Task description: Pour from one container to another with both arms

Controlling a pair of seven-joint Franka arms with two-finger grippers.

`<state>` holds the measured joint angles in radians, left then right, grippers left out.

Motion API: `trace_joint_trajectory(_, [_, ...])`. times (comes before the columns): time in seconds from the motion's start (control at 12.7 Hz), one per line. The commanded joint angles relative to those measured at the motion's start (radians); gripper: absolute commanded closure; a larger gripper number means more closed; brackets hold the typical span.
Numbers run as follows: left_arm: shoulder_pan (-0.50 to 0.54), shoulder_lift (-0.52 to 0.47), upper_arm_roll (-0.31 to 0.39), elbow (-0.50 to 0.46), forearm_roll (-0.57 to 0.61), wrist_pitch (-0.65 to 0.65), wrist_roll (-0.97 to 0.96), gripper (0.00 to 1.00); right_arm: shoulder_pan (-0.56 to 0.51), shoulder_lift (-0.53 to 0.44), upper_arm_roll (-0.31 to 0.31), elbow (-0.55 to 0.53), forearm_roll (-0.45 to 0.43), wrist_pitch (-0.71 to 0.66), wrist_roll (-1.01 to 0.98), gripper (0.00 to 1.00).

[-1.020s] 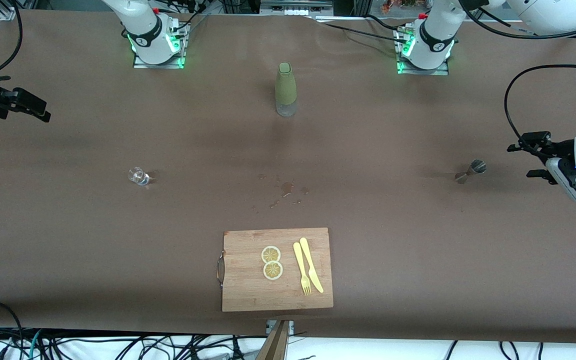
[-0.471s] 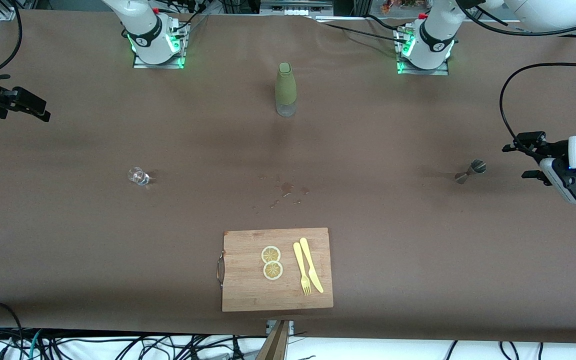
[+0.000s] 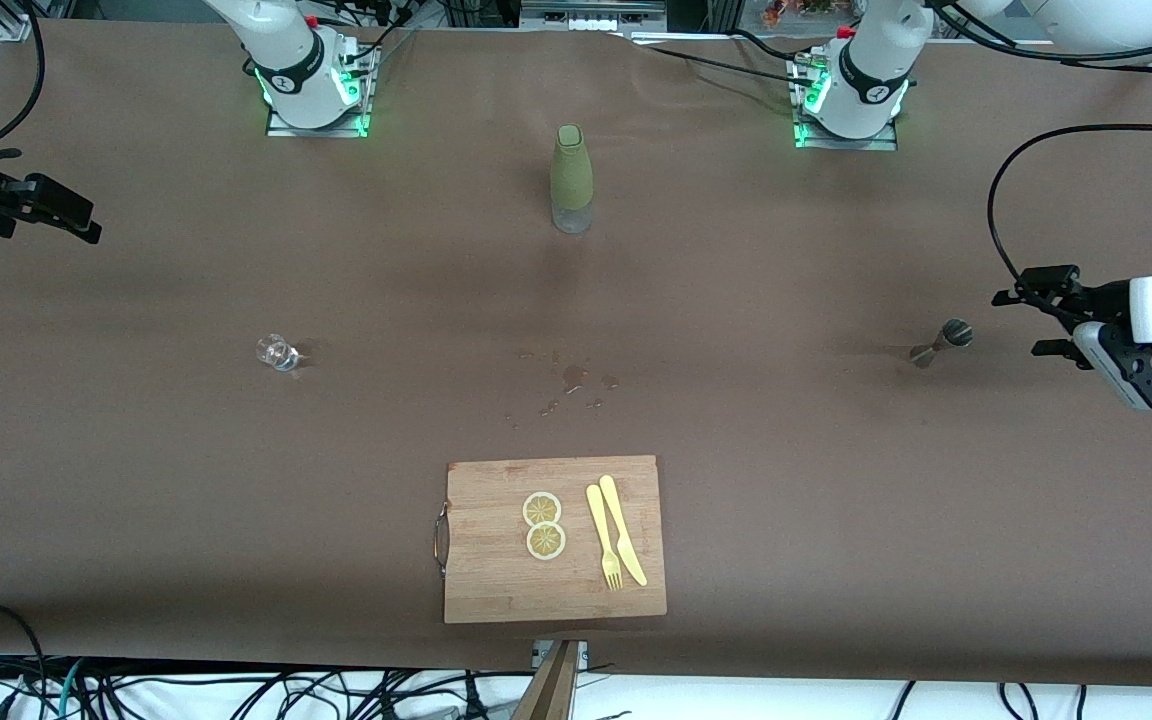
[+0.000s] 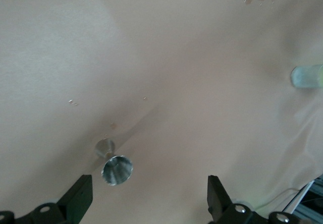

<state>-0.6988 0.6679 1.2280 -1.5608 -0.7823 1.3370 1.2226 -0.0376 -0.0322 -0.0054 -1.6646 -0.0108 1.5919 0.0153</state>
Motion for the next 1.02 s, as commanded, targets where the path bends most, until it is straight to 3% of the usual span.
trace_joint_trajectory(0.0, [0.127, -0.150, -0.230, -0.007, 0.118, 0.075, -0.139, 0.00, -0.002, -0.006, 0.002, 0.011, 0.006, -0.010, -0.008, 0.00])
trace_joint_trajectory(0.16, [0.270, -0.249, -0.466, -0.013, 0.243, 0.135, -0.269, 0.00, -0.002, -0.006, 0.001, 0.011, 0.009, -0.007, -0.008, 0.00])
trace_joint_trajectory(0.24, [0.313, -0.270, -0.536, -0.015, 0.271, 0.148, -0.312, 0.00, -0.002, -0.006, 0.001, 0.011, 0.009, -0.007, -0.008, 0.00])
trace_joint_trajectory(0.47, [0.363, -0.292, -0.620, -0.011, 0.308, 0.157, -0.394, 0.00, -0.002, -0.006, 0.001, 0.011, 0.011, -0.007, -0.008, 0.00])
trace_joint_trajectory(0.71, [0.517, -0.338, -0.839, -0.007, 0.415, 0.194, -0.507, 0.00, -0.002, -0.006, 0.001, 0.011, 0.012, -0.007, -0.006, 0.00])
trace_joint_trajectory(0.94, [0.565, -0.360, -0.922, -0.007, 0.457, 0.195, -0.625, 0.00, -0.002, -0.006, 0.001, 0.011, 0.012, -0.006, -0.008, 0.00])
